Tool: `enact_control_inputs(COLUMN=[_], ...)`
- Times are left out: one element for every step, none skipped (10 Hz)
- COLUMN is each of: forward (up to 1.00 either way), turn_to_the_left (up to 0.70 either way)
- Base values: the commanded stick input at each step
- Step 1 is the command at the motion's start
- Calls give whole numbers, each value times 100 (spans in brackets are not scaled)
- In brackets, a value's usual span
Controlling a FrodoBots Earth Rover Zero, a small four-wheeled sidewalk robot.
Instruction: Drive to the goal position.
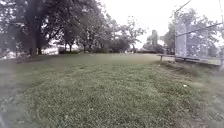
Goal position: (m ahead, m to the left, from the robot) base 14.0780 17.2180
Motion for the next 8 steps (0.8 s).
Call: enact_control_inputs(forward=[0, 0, 0, 0, 50, 70, 70, 70], turn_to_the_left=[0, 0, 0, 0, 0, 0, 0, 0])
